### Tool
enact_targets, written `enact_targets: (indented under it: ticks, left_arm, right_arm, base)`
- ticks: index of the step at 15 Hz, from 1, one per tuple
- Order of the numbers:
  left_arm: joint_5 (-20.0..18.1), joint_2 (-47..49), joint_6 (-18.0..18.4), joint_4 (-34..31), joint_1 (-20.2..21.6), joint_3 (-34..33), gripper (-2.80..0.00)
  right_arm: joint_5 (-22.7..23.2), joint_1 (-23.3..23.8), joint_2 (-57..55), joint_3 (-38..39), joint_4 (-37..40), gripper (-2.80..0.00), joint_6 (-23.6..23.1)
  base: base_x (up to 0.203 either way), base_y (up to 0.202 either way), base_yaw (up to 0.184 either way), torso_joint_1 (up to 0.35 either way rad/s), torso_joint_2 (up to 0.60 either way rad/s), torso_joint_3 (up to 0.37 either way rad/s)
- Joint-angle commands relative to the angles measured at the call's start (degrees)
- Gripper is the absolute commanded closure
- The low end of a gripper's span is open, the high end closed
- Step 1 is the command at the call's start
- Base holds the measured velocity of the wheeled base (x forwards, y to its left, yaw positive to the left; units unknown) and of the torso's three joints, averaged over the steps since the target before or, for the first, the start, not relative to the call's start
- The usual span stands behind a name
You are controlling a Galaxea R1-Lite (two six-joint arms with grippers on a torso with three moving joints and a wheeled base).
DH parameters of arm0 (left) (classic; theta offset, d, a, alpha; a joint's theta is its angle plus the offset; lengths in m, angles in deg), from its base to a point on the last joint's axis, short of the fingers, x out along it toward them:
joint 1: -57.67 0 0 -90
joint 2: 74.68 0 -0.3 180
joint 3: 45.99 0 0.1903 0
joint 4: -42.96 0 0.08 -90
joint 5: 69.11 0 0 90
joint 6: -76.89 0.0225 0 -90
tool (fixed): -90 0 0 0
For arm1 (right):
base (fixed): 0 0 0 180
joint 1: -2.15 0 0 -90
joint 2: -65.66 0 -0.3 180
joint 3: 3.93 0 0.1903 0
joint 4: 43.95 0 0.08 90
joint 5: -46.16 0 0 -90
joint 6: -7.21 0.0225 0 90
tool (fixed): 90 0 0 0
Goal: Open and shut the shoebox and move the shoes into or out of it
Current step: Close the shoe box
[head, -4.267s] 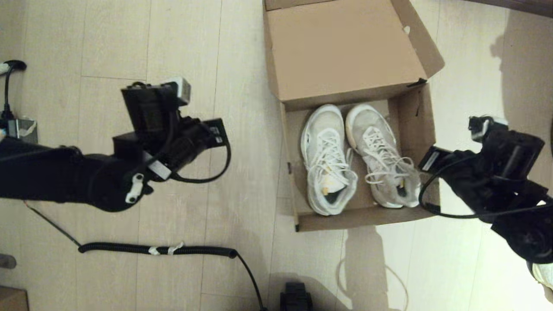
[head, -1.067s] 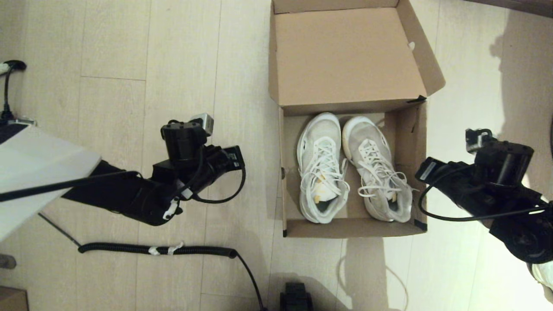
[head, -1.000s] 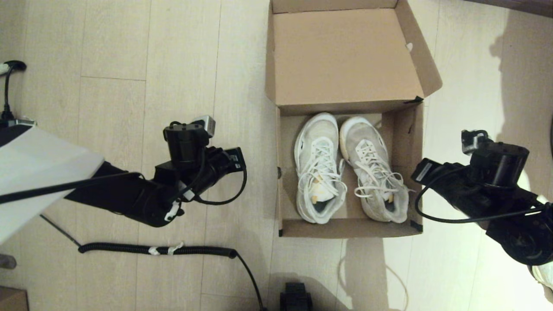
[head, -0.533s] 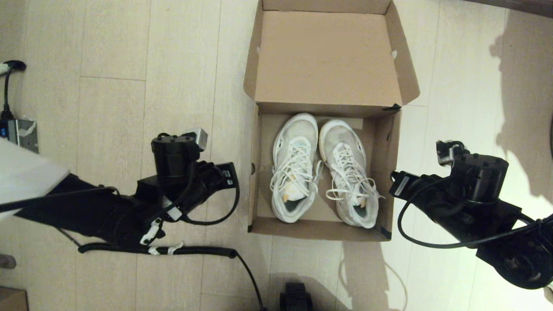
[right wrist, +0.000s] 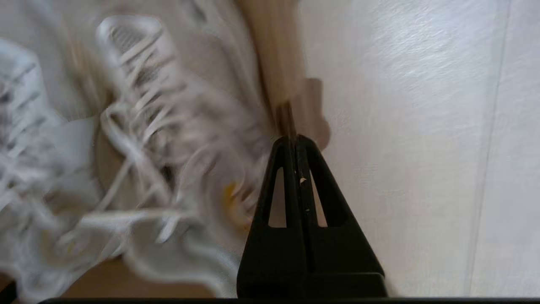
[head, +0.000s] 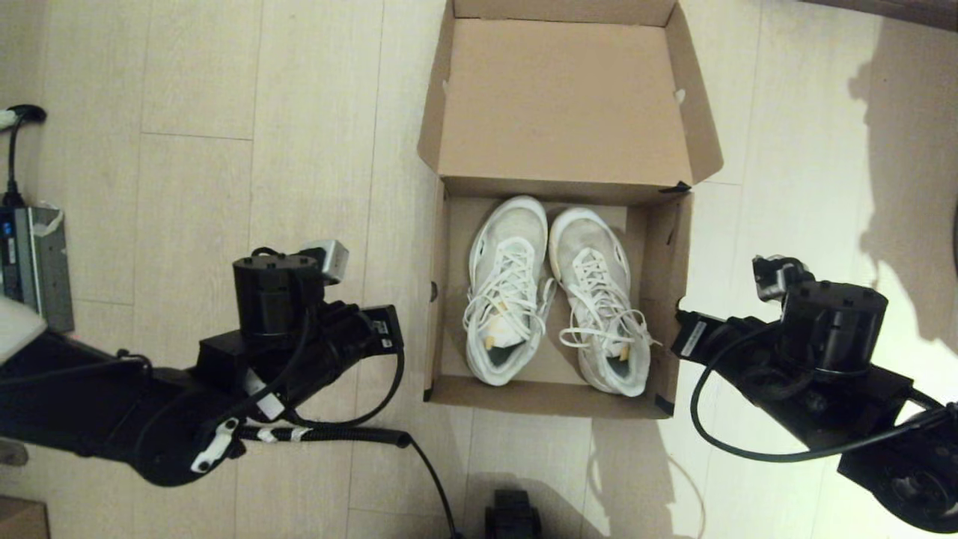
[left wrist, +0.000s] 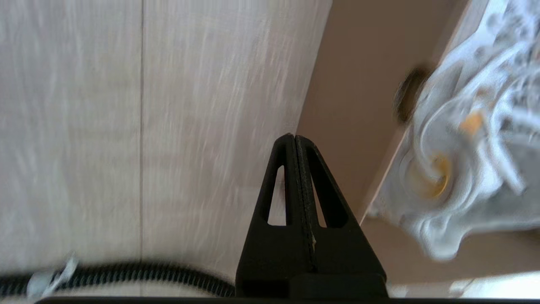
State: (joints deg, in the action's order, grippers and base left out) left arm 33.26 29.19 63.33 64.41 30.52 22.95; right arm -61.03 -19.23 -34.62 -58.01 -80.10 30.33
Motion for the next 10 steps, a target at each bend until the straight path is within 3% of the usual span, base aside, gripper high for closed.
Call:
enact_targets:
  ticks: [1,6,10]
  left_arm:
    - [0.1,2.1,-0.1,0.1,0.1,2.7,0.00]
    - [0.0,0.2,0.2,-4.2,0.4,5.6,0.00]
    - [-0.1,7.4,0.7,-3.8,4.5,17.3,0.00]
  right_arm:
    - [-0.1,1.2,1.8,-0.9,-0.2,0.00,0.0]
    - [2.8,7.1,12.6,-7.4,15.1,0.00,-0.3]
    - [3.7,12.0,5.1,-11.1,15.1,0.00,-1.1]
  base:
    - [0.000,0.000,0.000,0.000,0.00,0.000]
    - [0.000,0.000,0.000,0.000,0.00,0.000]
    - [0.000,0.000,0.000,0.000,0.00,0.000]
